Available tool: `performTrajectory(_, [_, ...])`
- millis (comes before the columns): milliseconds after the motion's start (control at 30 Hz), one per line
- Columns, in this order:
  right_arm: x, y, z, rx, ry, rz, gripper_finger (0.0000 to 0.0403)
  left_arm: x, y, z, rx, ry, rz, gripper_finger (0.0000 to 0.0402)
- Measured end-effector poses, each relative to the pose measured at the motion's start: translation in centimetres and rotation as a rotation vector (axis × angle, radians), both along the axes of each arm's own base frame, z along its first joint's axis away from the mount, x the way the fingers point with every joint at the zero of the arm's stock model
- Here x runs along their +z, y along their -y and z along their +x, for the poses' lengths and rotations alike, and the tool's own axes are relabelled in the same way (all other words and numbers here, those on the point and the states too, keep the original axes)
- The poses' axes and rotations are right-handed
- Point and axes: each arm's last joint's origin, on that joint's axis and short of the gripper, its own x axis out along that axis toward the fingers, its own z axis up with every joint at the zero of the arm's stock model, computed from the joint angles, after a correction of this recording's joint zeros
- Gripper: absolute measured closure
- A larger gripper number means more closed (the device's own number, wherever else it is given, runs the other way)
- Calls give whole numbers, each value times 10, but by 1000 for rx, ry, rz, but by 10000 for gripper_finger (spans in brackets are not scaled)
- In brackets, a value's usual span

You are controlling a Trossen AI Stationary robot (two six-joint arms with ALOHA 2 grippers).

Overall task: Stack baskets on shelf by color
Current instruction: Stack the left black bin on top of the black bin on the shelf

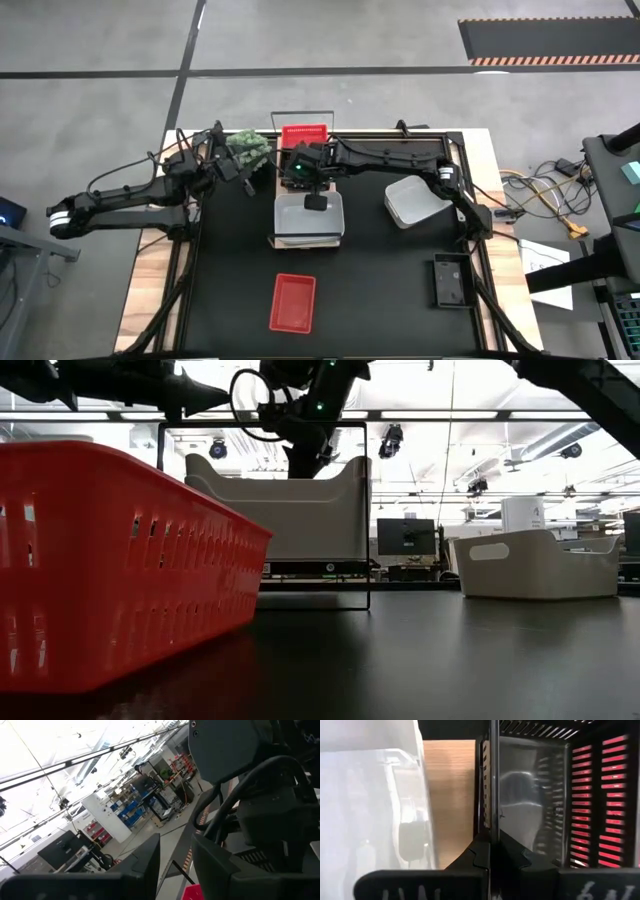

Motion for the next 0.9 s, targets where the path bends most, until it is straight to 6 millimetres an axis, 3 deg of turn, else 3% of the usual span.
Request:
performTrajectory(633, [-2,15,-2,14,-12,-22,393,-1,0,1,7,-5,-3,306])
performTrajectory(900, [-2,15,-1,13,-8,-22,353,-1,0,1,7,-7,-3,306])
